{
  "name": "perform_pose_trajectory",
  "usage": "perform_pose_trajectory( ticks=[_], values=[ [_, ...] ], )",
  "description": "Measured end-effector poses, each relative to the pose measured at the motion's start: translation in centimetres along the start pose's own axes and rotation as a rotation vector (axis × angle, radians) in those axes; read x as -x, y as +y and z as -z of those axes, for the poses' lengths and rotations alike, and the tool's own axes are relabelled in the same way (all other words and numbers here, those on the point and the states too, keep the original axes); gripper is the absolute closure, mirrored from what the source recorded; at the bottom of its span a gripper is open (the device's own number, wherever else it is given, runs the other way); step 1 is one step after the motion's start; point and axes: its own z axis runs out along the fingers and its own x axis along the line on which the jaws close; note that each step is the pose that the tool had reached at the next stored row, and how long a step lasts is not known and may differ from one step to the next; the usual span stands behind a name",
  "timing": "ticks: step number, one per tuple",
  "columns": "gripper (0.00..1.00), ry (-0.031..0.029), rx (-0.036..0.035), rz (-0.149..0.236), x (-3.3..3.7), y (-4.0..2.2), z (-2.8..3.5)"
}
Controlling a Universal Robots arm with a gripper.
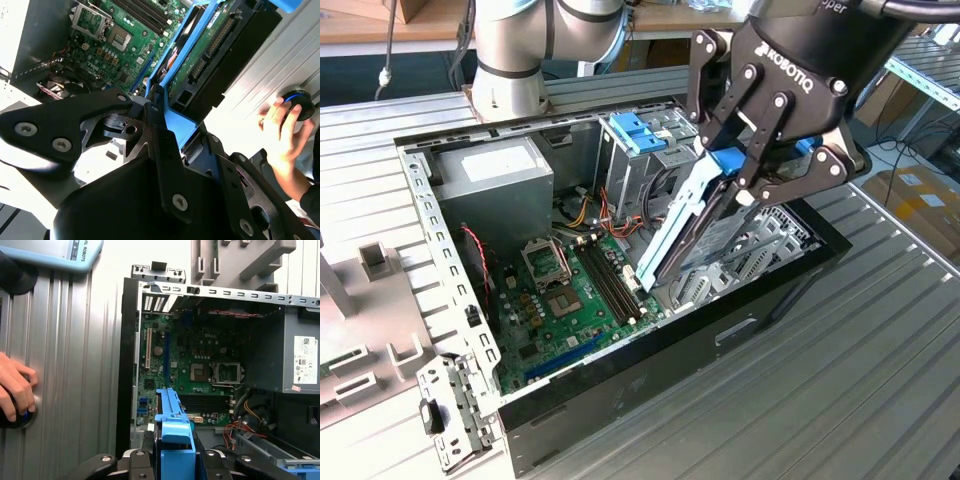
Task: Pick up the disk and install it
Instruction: 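Pick up the disk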
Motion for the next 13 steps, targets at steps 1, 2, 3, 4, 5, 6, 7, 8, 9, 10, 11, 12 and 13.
perform_pose_trajectory(
  ticks=[1,2,3,4,5,6,7,8,9,10,11,12,13],
  values=[
    [0.63,-0.0001,0.0,0.0,-0.06,-0.21,0.01],
    [0.63,0.0,0.0,0.0,-0.07,-0.3,0.02],
    [0.63,-0.0001,0.0,0.0,-0.08,-0.34,0.02],
    [0.63,-0.0001,0.0,0.0,-0.08,-0.34,0.02],
    [0.63,-0.0001,0.0,0.0,-0.09,-0.35,0.02],
    [0.63,-0.0001,0.0,0.0,-0.09,-0.35,0.02],
    [0.63,-0.0001,0.0,0.0,-0.09,-0.37,0.02],
    [0.63,-0.0001,0.0,0.0,-0.09,-0.37,0.02],
    [0.63,-0.0001,0.0,0.0,-0.1,-0.37,0.02],
    [0.63,-0.0001,0.0,0.0,-0.09,-0.37,0.03],
    [0.63,0.0001,0.0,0.0,-0.09,-0.37,0.14],
    [0.63,-0.0001,0.0,0.0,-0.07,-0.36,0.32],
    [0.63,0.0,0.0,0.0,-0.05,-0.36,0.5]
  ],
)
